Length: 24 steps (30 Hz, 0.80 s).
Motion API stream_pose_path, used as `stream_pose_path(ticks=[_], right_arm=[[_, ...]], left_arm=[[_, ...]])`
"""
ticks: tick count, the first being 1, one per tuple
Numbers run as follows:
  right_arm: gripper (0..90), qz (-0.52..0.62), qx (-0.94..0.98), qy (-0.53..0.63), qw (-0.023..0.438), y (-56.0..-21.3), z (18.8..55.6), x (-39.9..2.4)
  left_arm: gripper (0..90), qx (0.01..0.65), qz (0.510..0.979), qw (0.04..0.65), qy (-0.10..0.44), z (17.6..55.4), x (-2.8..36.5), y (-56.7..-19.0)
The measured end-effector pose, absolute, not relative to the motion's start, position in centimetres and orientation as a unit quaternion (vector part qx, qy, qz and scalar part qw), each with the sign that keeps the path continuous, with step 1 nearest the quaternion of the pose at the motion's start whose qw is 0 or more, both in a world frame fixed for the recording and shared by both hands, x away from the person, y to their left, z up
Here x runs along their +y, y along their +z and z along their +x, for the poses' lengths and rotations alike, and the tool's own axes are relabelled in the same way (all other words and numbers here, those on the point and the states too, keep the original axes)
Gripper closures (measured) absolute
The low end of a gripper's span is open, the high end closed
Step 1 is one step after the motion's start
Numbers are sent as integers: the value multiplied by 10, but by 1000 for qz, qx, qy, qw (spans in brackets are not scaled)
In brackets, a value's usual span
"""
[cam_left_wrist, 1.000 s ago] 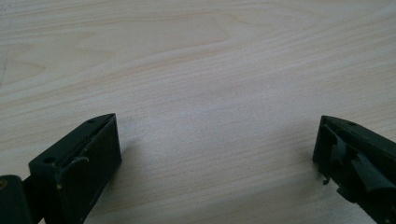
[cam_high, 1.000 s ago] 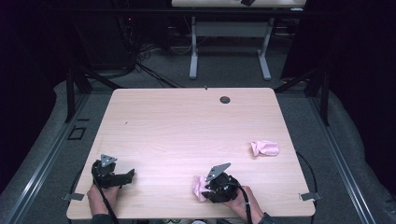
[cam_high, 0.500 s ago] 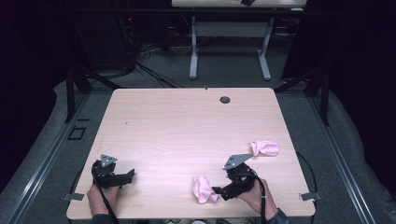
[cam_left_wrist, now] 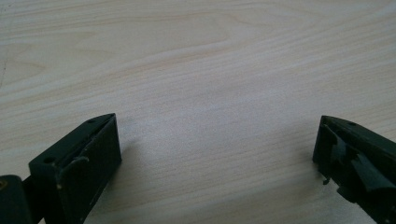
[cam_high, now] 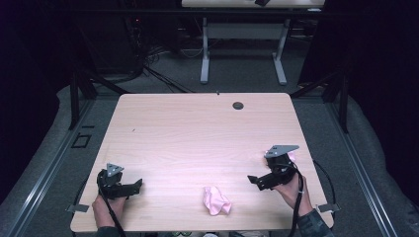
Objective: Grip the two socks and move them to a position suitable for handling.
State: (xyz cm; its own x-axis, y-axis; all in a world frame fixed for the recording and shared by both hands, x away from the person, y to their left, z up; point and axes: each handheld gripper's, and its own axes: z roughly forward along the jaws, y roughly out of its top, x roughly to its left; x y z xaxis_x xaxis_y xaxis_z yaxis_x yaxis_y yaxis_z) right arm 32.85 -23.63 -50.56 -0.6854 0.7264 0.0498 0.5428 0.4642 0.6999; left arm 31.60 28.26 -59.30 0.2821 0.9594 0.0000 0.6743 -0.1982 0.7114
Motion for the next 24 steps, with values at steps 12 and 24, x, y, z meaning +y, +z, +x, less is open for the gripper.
stream_pose_path(ticks=[12, 24], right_arm=[[0, 469, 801, 342, 143, -517, 375, -292], [198, 521, 790, 289, 143, -544, 407, -309]], left_arm=[[8, 553, 739, 310, 231, 316, 283, -593], [8, 553, 738, 310, 231, 316, 283, -593]])
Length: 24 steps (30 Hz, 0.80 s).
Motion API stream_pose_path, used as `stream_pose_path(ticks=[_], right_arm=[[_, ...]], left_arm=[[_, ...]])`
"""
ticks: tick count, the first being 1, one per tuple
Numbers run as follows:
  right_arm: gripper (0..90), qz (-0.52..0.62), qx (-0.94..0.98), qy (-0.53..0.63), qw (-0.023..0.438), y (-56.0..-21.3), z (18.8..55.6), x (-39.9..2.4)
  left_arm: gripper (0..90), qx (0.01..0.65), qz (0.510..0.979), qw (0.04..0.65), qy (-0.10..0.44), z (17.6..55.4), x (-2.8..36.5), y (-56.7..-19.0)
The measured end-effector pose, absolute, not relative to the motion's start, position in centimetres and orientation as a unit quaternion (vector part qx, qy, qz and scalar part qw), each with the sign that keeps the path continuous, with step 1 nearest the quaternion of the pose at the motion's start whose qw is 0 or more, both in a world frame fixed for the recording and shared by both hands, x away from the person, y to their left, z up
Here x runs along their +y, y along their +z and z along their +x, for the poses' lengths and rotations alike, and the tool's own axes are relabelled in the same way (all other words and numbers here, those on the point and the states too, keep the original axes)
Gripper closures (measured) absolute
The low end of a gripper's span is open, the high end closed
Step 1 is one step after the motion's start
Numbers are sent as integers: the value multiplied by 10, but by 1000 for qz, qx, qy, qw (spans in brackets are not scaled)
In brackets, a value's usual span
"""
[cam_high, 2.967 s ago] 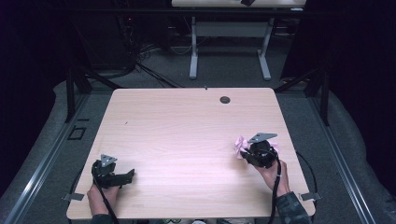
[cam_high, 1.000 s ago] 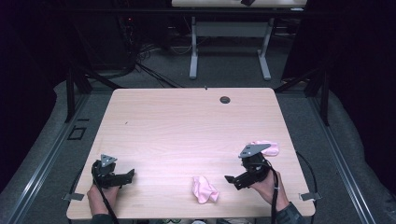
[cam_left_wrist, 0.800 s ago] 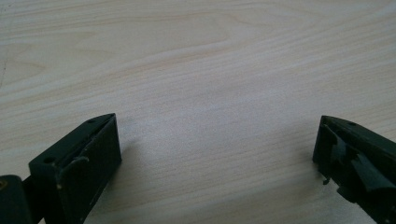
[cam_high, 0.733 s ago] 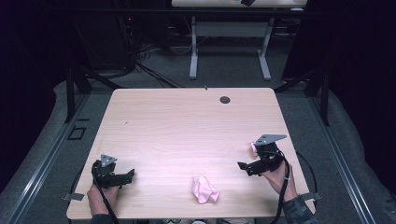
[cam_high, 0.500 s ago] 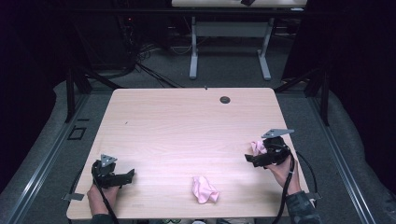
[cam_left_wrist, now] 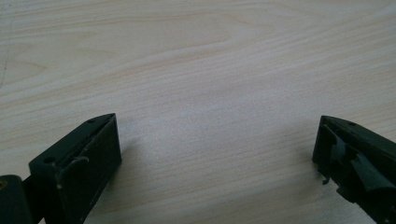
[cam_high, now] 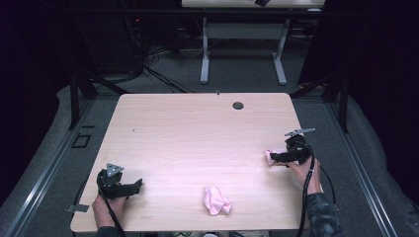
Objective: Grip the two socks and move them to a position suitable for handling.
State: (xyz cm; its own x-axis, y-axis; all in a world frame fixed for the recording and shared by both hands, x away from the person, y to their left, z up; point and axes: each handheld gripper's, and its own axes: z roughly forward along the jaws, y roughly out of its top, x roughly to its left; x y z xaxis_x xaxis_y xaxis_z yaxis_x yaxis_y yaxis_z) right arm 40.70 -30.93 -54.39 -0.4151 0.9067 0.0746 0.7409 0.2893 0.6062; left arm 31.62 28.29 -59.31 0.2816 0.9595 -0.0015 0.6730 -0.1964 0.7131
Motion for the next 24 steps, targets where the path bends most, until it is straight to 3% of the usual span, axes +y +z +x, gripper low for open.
stream_pose_path(ticks=[9, 20, 22, 24], right_arm=[[403, 532, 793, 260, 140, -563, 412, -312], [512, 529, 792, 267, 146, -563, 411, -314], [601, 532, 789, 270, 147, -563, 411, -316], [627, 532, 788, 273, 149, -563, 411, -317]], left_arm=[[9, 553, 738, 310, 231, 316, 283, -593], [9, 553, 738, 310, 231, 316, 283, -593], [8, 553, 738, 310, 231, 316, 283, -593], [8, 553, 738, 310, 231, 316, 283, -593]])
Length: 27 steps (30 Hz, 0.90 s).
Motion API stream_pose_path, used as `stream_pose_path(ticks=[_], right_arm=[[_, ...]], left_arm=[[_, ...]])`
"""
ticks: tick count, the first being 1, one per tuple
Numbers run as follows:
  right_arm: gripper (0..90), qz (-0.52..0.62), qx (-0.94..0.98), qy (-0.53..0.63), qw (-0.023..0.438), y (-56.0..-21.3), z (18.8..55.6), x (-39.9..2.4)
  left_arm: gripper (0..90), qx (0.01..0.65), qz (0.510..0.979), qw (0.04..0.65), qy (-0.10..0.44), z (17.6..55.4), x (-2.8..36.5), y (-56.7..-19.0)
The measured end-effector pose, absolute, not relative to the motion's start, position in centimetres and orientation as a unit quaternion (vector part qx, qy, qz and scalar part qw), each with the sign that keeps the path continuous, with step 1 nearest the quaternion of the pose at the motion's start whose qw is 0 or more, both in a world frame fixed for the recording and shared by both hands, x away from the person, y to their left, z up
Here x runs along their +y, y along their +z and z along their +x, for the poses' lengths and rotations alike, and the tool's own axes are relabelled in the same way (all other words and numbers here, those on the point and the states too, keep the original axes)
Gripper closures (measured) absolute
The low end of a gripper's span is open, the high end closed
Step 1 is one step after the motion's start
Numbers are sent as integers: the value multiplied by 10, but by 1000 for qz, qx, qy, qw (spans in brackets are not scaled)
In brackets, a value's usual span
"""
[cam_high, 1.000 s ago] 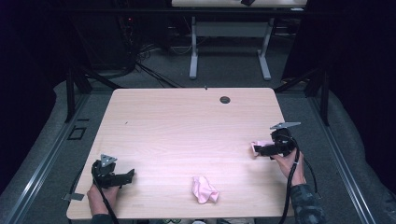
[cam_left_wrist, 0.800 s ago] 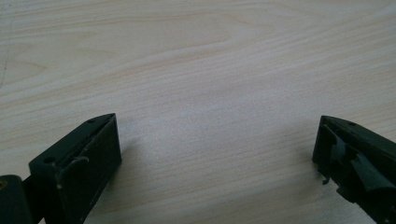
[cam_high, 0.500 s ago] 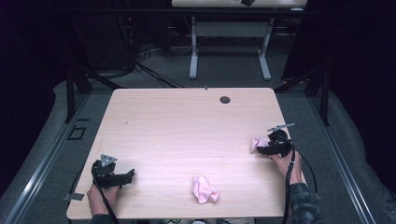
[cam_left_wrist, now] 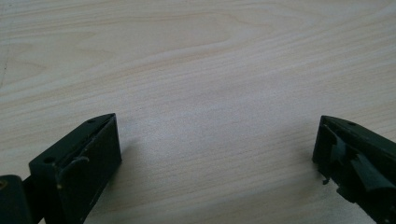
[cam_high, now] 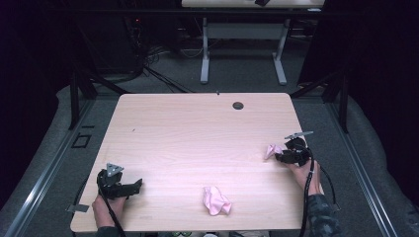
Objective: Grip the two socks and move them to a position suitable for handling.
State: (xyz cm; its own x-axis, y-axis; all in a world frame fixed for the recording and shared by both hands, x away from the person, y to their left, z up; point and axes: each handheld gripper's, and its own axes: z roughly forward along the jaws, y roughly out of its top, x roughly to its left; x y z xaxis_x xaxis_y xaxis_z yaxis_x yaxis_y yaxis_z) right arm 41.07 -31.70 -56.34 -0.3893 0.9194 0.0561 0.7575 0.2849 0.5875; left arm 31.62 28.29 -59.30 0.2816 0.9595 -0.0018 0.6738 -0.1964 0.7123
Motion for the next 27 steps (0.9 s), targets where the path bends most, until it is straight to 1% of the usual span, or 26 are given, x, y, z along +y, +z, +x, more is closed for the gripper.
stream_pose_path(ticks=[1, 4, 9, 12, 14, 16, 20, 22, 23, 24, 25, 26, 27], right_arm=[[709, 534, 786, 274, 149, -563, 411, -319], [799, 535, 784, 275, 152, -564, 411, -321], [824, 534, 781, 281, 161, -560, 408, -321], [825, 526, 781, 290, 170, -551, 404, -318], [825, 508, 786, 305, 177, -537, 398, -309], [825, 505, 786, 308, 181, -534, 396, -306], [825, 475, 795, 336, 172, -514, 391, -285], [825, 447, 807, 345, 169, -503, 387, -261], [825, 447, 807, 345, 169, -503, 387, -261], [825, 428, 817, 352, 162, -500, 386, -244], [825, 428, 817, 352, 162, -500, 386, -244], [825, 412, 826, 352, 153, -499, 385, -228], [825, 412, 826, 352, 153, -499, 385, -228]], left_arm=[[8, 553, 738, 310, 231, 316, 283, -593], [9, 553, 738, 310, 231, 316, 283, -593], [8, 553, 738, 310, 231, 316, 283, -593], [8, 553, 738, 310, 231, 316, 283, -593], [8, 553, 738, 310, 231, 316, 283, -593], [8, 553, 738, 310, 231, 316, 283, -593], [8, 553, 738, 310, 231, 316, 283, -593], [8, 553, 738, 310, 231, 316, 283, -593], [8, 553, 738, 310, 231, 316, 283, -593], [8, 553, 738, 309, 231, 316, 283, -593], [8, 553, 738, 310, 231, 316, 283, -593], [8, 553, 738, 310, 231, 316, 283, -593], [8, 553, 738, 310, 231, 316, 283, -593]])
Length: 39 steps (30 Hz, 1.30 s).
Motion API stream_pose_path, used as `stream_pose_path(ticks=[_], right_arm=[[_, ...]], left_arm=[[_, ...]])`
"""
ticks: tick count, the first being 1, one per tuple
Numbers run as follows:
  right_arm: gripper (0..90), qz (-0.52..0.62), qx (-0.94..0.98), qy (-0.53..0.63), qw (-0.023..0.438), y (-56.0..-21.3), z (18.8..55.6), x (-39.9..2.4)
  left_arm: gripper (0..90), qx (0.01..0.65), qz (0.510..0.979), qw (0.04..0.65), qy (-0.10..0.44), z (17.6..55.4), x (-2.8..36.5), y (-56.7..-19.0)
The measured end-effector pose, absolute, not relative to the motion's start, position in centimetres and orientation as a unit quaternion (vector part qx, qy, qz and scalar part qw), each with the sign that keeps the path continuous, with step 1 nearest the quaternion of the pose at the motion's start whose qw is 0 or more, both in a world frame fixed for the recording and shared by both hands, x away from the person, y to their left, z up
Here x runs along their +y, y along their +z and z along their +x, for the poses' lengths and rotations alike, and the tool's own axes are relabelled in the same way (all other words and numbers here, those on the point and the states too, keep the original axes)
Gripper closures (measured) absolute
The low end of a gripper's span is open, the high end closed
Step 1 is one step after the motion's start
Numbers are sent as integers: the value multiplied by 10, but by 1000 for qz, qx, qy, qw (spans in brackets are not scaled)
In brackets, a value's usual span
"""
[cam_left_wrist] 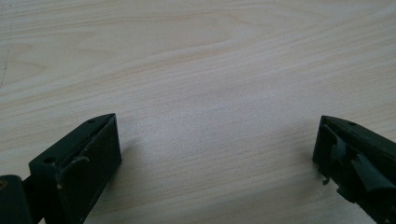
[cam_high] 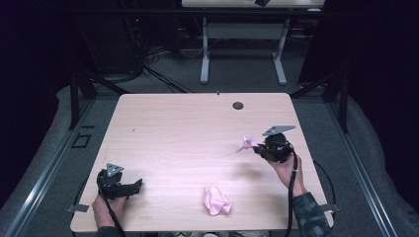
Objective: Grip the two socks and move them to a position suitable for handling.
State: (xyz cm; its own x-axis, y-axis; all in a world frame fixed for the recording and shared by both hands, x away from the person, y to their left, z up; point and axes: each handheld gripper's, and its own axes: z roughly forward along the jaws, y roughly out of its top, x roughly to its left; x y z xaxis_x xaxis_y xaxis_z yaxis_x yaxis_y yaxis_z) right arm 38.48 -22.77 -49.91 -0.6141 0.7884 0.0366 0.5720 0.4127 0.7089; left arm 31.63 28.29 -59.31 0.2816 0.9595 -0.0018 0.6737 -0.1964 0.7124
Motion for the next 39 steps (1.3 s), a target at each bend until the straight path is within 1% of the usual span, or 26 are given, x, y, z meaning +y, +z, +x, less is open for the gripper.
stream_pose_path(ticks=[1, 3, 6, 8, 11, 15, 19, 20, 21, 22, 24, 25, 26, 27, 30, 31, 32, 33, 35, 39], right_arm=[[825, 397, 833, 357, 143, -501, 385, -213], [824, 392, 837, 356, 139, -503, 385, -206], [824, 373, 849, 357, 113, -512, 387, -180], [823, 369, 851, 356, 110, -514, 387, -174], [821, 359, 861, 347, 97, -525, 390, -150], [815, 352, 870, 333, 94, -533, 393, -137], [798, 355, 876, 317, 79, -543, 397, -127], [788, 355, 877, 315, 77, -546, 398, -125], [758, 354, 881, 307, 74, -551, 399, -121], [758, 354, 881, 307, 74, -551, 399, -121], [676, 355, 882, 301, 67, -556, 401, -119], [567, 357, 884, 297, 62, -557, 401, -120], [567, 357, 884, 297, 62, -557, 401, -120], [514, 358, 883, 299, 59, -557, 401, -121], [312, 356, 880, 306, 70, -551, 396, -129], [268, 355, 877, 315, 74, -547, 394, -132], [196, 357, 872, 323, 81, -540, 390, -137], [196, 357, 872, 323, 81, -540, 390, -137], [151, 356, 869, 332, 84, -534, 385, -143], [89, 356, 859, 357, 92, -523, 372, -162]], left_arm=[[8, 553, 738, 309, 231, 316, 283, -593], [8, 553, 738, 310, 231, 316, 283, -593], [8, 553, 738, 309, 231, 316, 283, -593], [8, 553, 738, 310, 231, 316, 283, -593], [8, 553, 738, 310, 231, 316, 283, -593], [8, 553, 738, 310, 231, 316, 283, -593], [8, 553, 738, 310, 231, 316, 283, -593], [8, 553, 738, 310, 231, 316, 283, -593], [8, 553, 738, 310, 231, 316, 283, -593], [8, 553, 738, 309, 231, 316, 283, -593], [8, 553, 738, 310, 231, 316, 283, -593], [8, 553, 738, 309, 231, 316, 283, -593], [8, 553, 738, 309, 231, 316, 283, -593], [8, 553, 738, 310, 231, 316, 283, -593], [8, 553, 738, 310, 231, 316, 283, -593], [8, 553, 738, 310, 231, 316, 283, -593], [8, 553, 738, 309, 231, 316, 283, -593], [8, 553, 738, 310, 231, 316, 283, -593], [8, 553, 738, 309, 231, 316, 283, -593], [7, 553, 739, 309, 230, 316, 283, -593]])
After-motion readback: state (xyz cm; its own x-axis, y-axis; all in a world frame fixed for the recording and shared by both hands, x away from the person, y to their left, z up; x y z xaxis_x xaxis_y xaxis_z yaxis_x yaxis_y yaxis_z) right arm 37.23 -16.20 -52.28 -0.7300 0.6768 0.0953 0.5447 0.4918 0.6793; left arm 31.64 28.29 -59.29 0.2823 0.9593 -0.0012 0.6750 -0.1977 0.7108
